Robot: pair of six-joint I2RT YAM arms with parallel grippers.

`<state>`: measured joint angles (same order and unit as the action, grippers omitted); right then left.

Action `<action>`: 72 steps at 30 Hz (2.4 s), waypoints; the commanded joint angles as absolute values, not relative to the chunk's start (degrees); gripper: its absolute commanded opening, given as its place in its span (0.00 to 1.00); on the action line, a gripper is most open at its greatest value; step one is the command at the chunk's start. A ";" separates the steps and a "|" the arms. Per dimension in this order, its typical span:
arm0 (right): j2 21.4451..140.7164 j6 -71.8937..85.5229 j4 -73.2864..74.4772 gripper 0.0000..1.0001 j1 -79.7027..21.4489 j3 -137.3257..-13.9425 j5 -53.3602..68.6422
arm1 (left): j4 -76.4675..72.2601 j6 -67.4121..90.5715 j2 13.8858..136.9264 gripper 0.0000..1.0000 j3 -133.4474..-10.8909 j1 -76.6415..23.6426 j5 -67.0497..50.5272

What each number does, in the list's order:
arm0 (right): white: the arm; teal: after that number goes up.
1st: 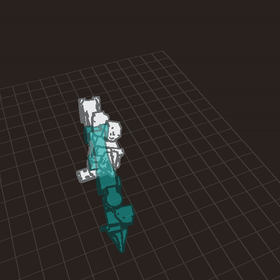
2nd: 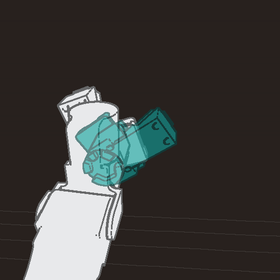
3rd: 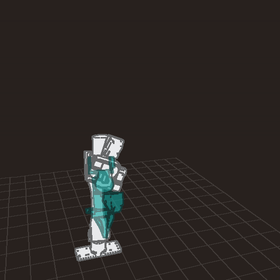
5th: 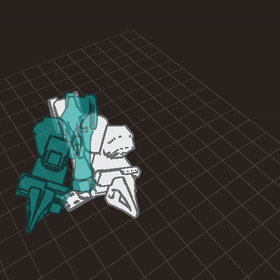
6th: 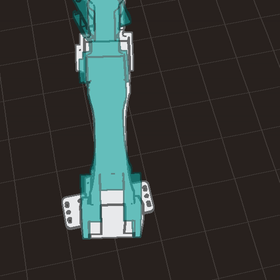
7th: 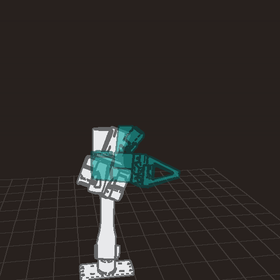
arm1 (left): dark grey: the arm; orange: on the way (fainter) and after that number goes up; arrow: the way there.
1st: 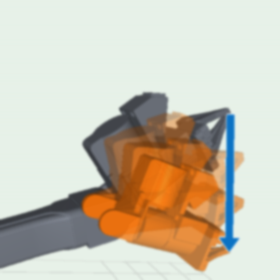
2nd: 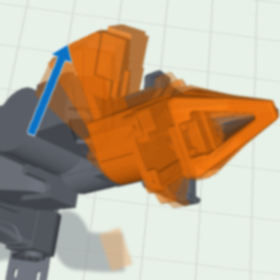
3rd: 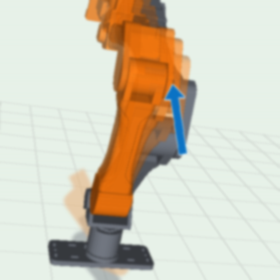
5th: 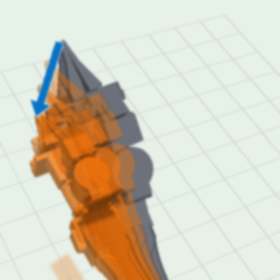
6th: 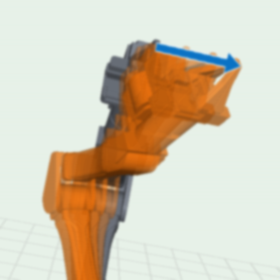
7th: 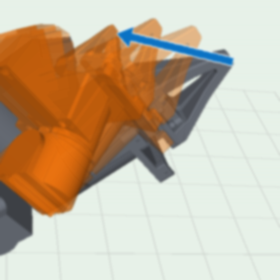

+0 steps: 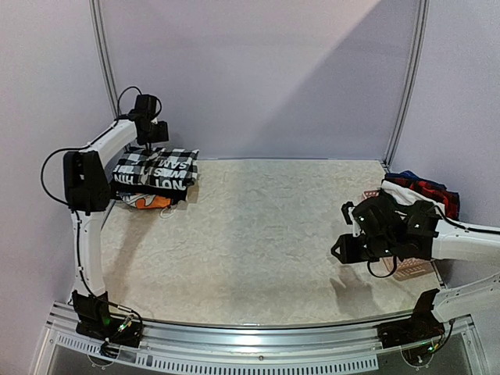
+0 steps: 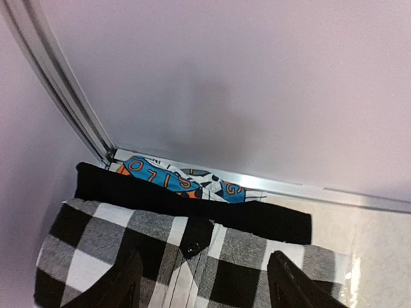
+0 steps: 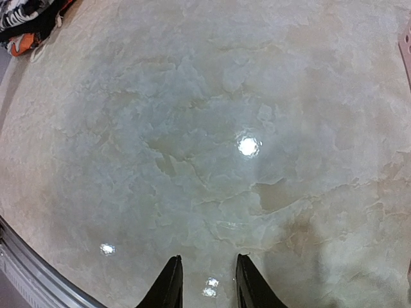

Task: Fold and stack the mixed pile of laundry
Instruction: Place the square-folded shirt at the corner of the board, then reset both arms

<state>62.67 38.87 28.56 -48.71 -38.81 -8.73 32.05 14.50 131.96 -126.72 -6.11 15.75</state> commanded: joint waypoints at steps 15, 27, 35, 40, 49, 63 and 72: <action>60.53 33.63 32.14 0.43 -48.73 -49.34 -8.62 | 26.69 16.79 88.68 0.81 -89.55 -15.06 14.04; 55.34 32.17 34.56 0.65 -48.76 -51.24 -11.05 | 26.98 19.75 63.74 0.97 -62.09 -23.81 14.07; 52.35 31.19 34.80 0.98 -48.73 -51.75 -11.70 | 33.79 23.76 52.42 0.99 -53.67 -29.05 11.92; 50.75 31.07 34.87 0.99 -48.76 -51.20 -11.24 | 39.56 25.94 46.68 1.00 -49.81 -32.76 11.64; 42.42 28.24 25.80 0.99 -48.76 -43.21 -10.63 | 48.14 33.15 39.57 0.99 -48.44 -38.16 10.30; 34.63 27.30 18.95 0.99 -48.74 -35.29 -13.46 | 55.87 26.67 34.26 1.00 -52.34 -38.23 13.07; 35.71 24.72 16.86 0.99 -48.72 -34.23 -12.51 | 55.24 26.58 31.56 1.00 -51.07 -38.15 14.13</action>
